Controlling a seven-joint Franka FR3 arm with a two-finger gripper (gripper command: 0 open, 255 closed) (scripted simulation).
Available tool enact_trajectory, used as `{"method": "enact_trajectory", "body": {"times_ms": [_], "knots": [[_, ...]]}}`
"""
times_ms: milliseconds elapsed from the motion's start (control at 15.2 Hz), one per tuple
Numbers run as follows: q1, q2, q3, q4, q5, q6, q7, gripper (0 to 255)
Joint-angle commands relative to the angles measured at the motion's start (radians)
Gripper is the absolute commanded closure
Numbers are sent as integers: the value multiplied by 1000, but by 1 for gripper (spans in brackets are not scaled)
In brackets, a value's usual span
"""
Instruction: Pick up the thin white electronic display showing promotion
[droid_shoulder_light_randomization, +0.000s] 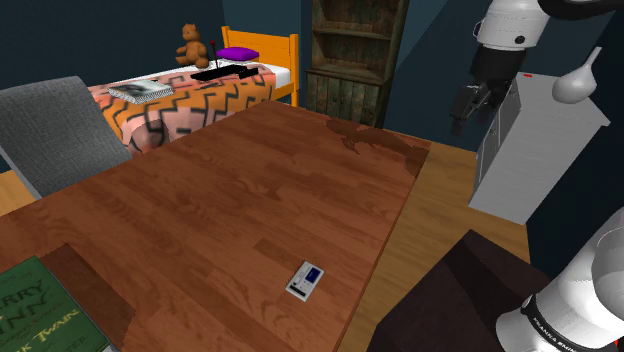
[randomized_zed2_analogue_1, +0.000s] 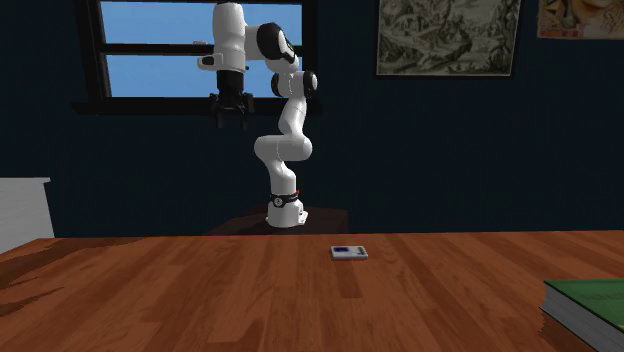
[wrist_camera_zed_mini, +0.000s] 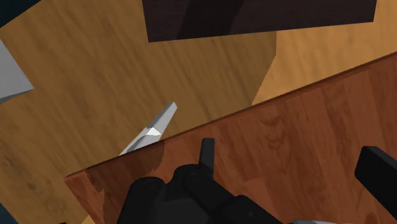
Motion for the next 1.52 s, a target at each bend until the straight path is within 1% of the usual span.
{"method": "enact_trajectory", "body": {"times_ms": [0, 396, 726, 1122, 1452], "knots": [[0, 0, 0, 0, 0, 0, 0, 0], [4, -53, 142, -138, 105, 78, 264, 0], [17, -38, 274, -207, 206, 163, 486, 0], [23, 63, 443, -227, 314, 296, 753, 0], [-5, 210, 592, -192, 365, 423, 979, 0]]}}
